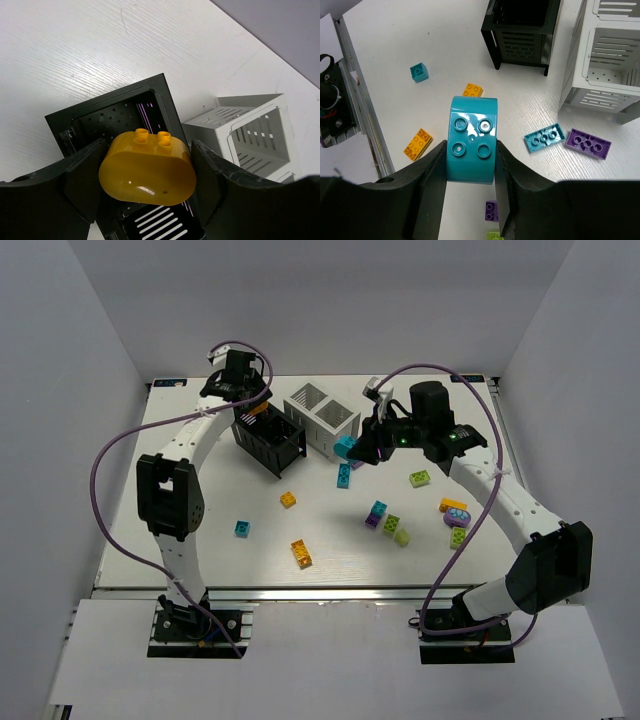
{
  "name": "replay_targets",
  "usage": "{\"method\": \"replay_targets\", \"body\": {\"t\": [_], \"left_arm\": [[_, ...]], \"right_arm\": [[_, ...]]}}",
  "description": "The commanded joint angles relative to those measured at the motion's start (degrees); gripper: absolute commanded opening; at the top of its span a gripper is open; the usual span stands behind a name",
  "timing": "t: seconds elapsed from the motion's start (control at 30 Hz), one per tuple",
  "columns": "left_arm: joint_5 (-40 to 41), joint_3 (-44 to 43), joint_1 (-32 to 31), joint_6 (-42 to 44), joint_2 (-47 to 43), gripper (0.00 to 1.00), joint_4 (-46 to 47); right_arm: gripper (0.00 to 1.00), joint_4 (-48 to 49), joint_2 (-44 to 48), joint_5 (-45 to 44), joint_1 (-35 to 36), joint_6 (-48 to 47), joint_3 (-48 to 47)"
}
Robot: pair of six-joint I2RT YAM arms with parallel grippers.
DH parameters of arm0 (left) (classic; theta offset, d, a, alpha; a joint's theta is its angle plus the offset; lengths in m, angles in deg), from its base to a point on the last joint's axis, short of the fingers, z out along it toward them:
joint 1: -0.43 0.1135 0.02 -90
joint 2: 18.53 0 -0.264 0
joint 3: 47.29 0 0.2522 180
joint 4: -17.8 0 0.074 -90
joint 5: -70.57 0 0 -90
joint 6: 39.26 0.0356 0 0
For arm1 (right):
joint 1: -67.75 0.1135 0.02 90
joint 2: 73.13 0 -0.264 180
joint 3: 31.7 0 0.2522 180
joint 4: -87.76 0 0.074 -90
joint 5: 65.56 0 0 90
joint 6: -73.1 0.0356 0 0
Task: Sort the legos into containers by color
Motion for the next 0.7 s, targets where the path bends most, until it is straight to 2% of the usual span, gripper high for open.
{"method": "replay_targets", "body": {"t": [0.0,0.2,0.37,0.43,0.5,0.6,0.63,0.67], "left_arm": [[0.17,-3.25,0.06,-0.25,-0.34,0.37,-0.02],[1.31,-3.43,0.06,-0.25,0.54,0.59,-0.82],[1.14,-3.87,-0.02,-0.34,0.02,0.72,-0.73],[1.14,-3.7,0.06,-0.34,-0.42,0.8,-0.56],[1.31,-3.52,0.06,-0.25,-0.78,0.81,-0.56],[1.14,-2.99,0.15,-0.25,-1.48,0.87,-0.12],[1.05,-2.91,0.15,-0.33,-1.48,0.98,-0.2],[1.05,-2.9,0.07,-0.34,-1.74,0.98,-0.29]], "right_arm": [[0.0,0.92,2.1,0.91,-0.4,0.04,0.1],[0.0,0.66,2.54,1.35,-0.49,-0.05,1.07],[0.0,-0.04,2.46,1.53,-0.58,-1.02,0.9],[0.0,-0.13,2.19,1.7,-0.58,-1.11,0.81],[0.0,-0.4,1.93,1.88,-0.58,-1.19,0.46],[0.0,-1.1,1.49,2.32,-0.49,-1.28,0.02],[0.0,-1.19,1.4,2.4,-0.49,-1.37,-0.07],[0.0,-1.19,1.31,2.49,-0.58,-1.54,-0.07]]}}
